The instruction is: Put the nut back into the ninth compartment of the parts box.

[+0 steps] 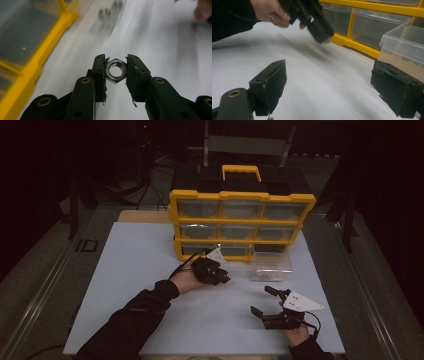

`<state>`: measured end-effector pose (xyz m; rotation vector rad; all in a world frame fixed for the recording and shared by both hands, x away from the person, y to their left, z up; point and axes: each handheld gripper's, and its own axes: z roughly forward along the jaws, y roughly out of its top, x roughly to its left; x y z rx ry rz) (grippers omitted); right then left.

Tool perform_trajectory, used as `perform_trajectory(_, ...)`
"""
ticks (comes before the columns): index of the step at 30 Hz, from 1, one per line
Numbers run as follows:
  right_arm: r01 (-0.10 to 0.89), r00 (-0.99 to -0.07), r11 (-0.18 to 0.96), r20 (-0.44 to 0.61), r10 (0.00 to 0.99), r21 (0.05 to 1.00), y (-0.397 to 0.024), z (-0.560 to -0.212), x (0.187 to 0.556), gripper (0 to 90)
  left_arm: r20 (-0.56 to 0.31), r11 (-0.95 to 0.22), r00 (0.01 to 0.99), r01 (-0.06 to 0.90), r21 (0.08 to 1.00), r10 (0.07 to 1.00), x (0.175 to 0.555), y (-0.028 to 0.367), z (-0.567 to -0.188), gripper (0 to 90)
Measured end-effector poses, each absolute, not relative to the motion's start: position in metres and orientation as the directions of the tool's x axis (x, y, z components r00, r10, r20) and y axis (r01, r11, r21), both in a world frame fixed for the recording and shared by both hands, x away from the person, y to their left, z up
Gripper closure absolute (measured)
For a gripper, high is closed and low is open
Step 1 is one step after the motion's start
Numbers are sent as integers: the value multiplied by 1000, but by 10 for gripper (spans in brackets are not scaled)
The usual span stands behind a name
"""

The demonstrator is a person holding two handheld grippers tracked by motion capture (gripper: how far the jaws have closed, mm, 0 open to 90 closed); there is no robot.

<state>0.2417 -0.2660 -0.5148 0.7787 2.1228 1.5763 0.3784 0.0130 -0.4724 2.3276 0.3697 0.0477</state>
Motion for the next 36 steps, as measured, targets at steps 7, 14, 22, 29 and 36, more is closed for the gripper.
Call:
perform_trajectory(7, 204, -774, 213, 24, 633, 956, -266, -515, 242, 133, -77, -644, 960, 239, 727, 270, 385, 6, -452, 688)
perform_trajectory(14, 193, -773, 217, 12, 634, 957, -266, -515, 242, 133, -89, -611, 959, 242, 754, 271, 391, -2, -436, 688)
perform_trajectory(22, 191, -773, 217, 11, 634, 957, -266, -515, 241, 134, -81, -589, 962, 224, 777, 259, 398, -15, -420, 688)
perform_trajectory(29, 192, -775, 214, 13, 632, 958, -267, -514, 241, 133, -73, -569, 962, 216, 794, 263, 403, -31, -409, 688)
perform_trajectory(36, 193, -775, 211, 17, 632, 958, -268, -514, 241, 133, -71, -548, 957, 221, 807, 281, 405, -50, -403, 688)
